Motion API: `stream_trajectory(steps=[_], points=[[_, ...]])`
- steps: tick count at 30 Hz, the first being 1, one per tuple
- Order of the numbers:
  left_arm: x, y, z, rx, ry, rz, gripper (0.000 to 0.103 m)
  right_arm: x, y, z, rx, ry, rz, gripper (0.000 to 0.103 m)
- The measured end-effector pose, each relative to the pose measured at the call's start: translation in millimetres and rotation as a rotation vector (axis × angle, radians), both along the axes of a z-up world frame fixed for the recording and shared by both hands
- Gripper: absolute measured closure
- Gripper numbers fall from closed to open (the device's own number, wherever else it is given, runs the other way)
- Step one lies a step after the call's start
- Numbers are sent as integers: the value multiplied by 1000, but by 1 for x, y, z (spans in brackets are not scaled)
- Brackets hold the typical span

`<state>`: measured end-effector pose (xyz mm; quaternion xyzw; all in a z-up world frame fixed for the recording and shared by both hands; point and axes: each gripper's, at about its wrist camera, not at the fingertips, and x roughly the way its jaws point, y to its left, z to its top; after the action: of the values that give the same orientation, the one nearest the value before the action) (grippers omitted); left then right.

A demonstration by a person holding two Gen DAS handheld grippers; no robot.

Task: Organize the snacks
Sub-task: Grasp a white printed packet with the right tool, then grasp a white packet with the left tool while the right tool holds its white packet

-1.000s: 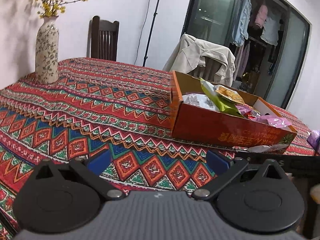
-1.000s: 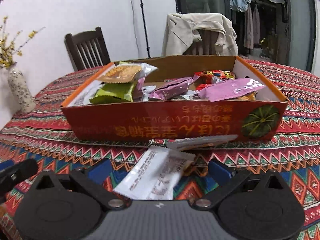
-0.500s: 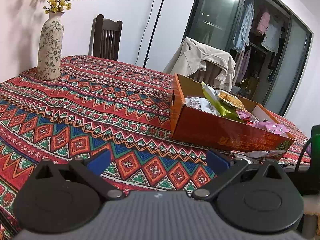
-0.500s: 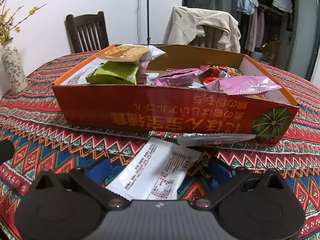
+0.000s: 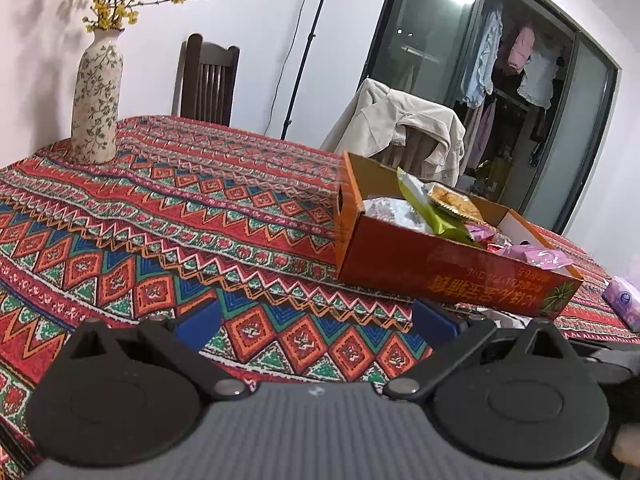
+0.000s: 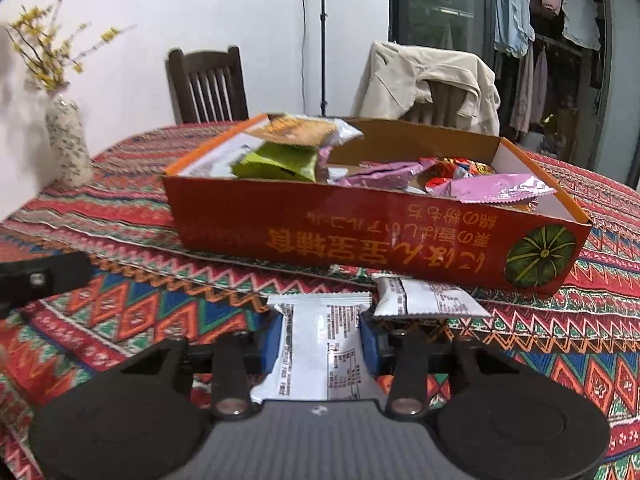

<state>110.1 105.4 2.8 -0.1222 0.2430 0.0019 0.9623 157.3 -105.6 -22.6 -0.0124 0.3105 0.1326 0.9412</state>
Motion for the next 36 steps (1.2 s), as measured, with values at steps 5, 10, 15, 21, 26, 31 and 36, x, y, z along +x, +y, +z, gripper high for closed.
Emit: stream_trajectory(steps=[5, 10, 15, 21, 26, 31, 36], points=[[-5, -5, 7, 24, -22, 12, 0, -24, -9, 12, 26, -45, 33, 63], [-10, -8, 17, 4, -24, 18, 0, -43, -27, 24, 57, -83, 35, 63], [-14, -24, 29, 14, -38, 18, 0, -54, -52, 33, 93, -120, 18, 63], [-16, -50, 38, 40, -39, 19, 0, -58, -85, 38, 115, -151, -14, 63], [-15, -71, 42, 38, -31, 28, 0, -54, -115, 37, 129, -165, -37, 63], [-8, -99, 42, 63, -7, 12, 0, -43, -149, 33, 154, -172, -80, 63], [0, -127, 47, 66, -13, -3, 0, -26, -179, 28, 188, -168, -111, 63]])
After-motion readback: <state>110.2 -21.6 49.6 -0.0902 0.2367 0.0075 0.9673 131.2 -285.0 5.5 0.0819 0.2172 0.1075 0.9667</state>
